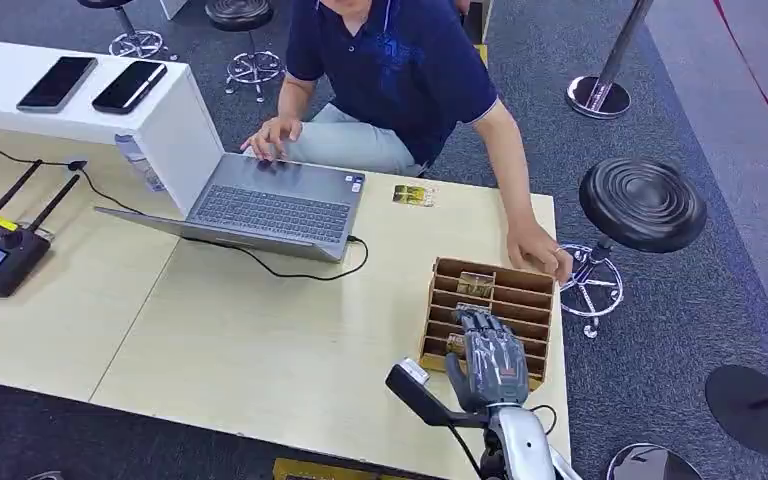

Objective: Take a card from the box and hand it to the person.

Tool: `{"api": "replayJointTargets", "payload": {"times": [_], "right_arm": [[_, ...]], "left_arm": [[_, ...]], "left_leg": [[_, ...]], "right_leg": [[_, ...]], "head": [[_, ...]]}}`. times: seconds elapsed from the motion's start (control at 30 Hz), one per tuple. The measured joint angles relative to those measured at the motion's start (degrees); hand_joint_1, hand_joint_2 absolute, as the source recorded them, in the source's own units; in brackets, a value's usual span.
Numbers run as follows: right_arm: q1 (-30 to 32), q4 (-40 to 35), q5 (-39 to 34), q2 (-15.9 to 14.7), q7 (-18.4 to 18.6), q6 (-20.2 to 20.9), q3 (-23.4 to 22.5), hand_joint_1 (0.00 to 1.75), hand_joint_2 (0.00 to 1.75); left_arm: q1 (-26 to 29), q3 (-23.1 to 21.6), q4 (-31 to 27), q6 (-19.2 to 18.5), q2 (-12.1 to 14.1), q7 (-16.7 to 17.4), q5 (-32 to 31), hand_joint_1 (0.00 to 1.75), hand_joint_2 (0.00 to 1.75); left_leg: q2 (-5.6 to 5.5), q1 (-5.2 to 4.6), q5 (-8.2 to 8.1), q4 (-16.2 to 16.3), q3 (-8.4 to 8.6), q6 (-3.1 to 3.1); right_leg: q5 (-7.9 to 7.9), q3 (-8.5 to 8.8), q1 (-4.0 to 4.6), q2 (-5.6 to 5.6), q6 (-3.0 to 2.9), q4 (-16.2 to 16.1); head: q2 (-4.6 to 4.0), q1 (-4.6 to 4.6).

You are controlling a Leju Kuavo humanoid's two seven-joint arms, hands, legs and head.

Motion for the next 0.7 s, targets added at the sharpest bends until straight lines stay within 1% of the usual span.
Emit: {"api": "replayJointTargets", "payload": {"times": [0.03,0.2,0.37,0.47,0.57,0.7], "right_arm": [[0.0,0.0,0.0,0.0,0.0,0.0,0.0,0.73,1.75],[-0.1,0.5,0.0,0.1,0.0,0.0,0.0,0.73,1.75],[-0.1,0.9,0.0,0.1,0.0,0.2,0.0,0.68,1.75],[-0.1,1.2,0.0,0.1,0.1,1.0,0.0,0.63,1.75],[-0.1,1.5,0.0,0.1,0.4,1.2,0.0,0.63,1.75],[-0.1,1.9,0.0,0.1,0.6,1.4,0.0,0.73,1.75]], "left_arm": [[0.0,0.0,0.0,0.0,0.0,0.0,0.0,0.00,0.00],[0.0,0.0,0.0,0.0,0.0,0.0,0.0,0.00,0.00],[0.0,0.0,0.0,0.0,0.0,0.0,0.0,0.00,0.00],[0.0,0.0,0.0,-0.1,0.0,0.1,-0.1,0.00,0.00],[0.0,0.0,0.0,-0.1,0.0,0.1,-0.1,0.00,0.00],[0.0,0.0,0.0,-0.2,0.0,0.2,-0.1,0.00,0.00]], "left_leg": [[0.00,0.00,0.00,0.0,0.00,0.00],[0.00,0.00,0.00,0.0,0.00,0.00],[0.00,0.00,0.00,0.0,0.00,0.00],[0.00,0.00,0.00,0.0,0.00,0.00],[0.00,0.00,0.00,0.0,0.00,0.00],[0.00,0.00,0.00,0.0,0.00,0.00]], "right_leg": [[0.00,0.00,0.00,0.00,0.00,0.0],[0.00,0.00,0.00,0.00,0.00,0.0],[0.00,0.00,0.00,0.00,0.00,0.0],[0.00,0.00,0.00,0.00,0.00,0.0],[0.00,0.00,0.00,0.00,0.00,0.0],[0.00,0.00,0.00,0.00,0.00,0.0]], "head": [[0.00,0.00],[0.00,0.00],[0.00,0.00],[0.00,0.00],[0.00,0.00],[0.00,0.00]]}}
